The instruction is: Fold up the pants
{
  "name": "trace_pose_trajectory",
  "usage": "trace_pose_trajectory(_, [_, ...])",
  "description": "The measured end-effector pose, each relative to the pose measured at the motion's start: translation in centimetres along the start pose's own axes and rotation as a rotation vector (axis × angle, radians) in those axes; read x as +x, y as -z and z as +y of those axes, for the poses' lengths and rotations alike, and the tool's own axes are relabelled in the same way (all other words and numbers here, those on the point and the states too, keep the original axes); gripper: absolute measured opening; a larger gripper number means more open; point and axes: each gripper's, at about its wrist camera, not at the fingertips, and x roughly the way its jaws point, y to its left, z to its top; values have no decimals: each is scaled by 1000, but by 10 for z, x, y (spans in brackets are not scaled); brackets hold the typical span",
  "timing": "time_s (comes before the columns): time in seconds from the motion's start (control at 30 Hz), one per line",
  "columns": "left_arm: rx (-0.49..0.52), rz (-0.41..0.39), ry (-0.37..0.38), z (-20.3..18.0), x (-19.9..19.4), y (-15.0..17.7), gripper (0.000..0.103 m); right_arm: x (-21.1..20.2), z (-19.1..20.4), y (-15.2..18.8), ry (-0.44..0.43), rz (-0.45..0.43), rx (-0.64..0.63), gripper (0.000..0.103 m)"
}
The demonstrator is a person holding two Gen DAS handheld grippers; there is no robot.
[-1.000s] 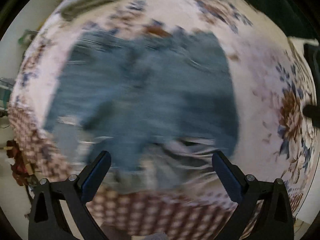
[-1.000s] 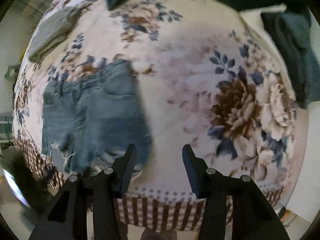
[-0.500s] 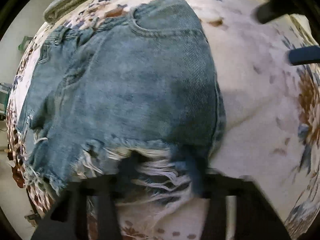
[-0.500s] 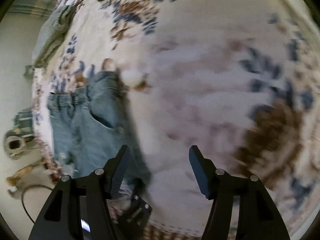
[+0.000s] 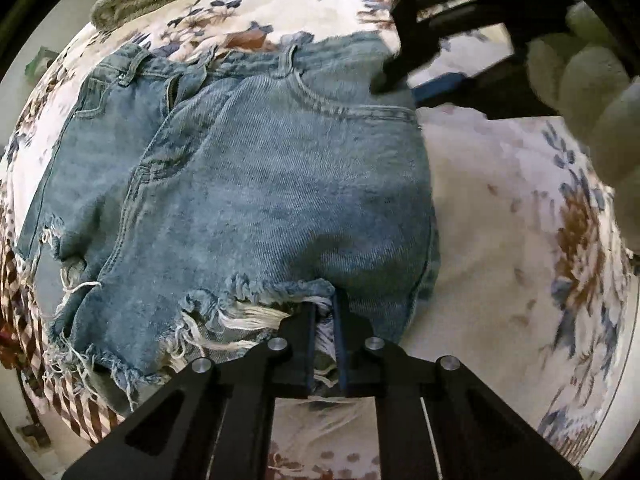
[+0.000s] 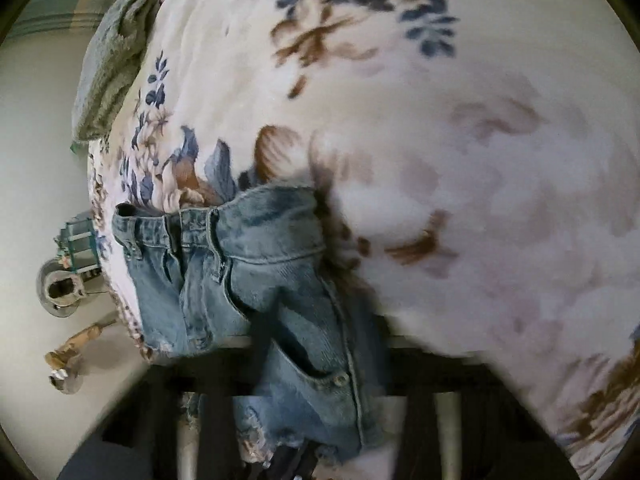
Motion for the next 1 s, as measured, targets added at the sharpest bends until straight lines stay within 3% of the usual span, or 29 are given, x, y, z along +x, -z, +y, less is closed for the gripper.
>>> trace_pose_trajectory(0.07, [7, -7, 14, 7, -11, 5, 5, -1, 9, 4, 42, -20, -10, 10])
trace_pose_trajectory(0.23, [-23, -55, 91, 42, -54, 8, 5, -30, 30, 23, 42, -86, -15, 10])
trace_pose_trajectory(0.37, [-65, -107, 128, 88, -89, 12, 5, -57, 71, 40, 54, -141, -74, 10])
trace_pose_trajectory(0.57, [-242, -127, 166, 168, -123, 13, 5, -69, 144, 66, 62, -181, -138, 10])
trace_pose_trajectory(0.7, [-337, -152, 120, 206, -119, 16, 2, -57, 200, 71, 85, -195, -198, 10])
trace_pose_trajectory(1.0, [-554, -75, 73, 307, -70, 39, 1, 39, 318, 58, 213, -107, -309, 10])
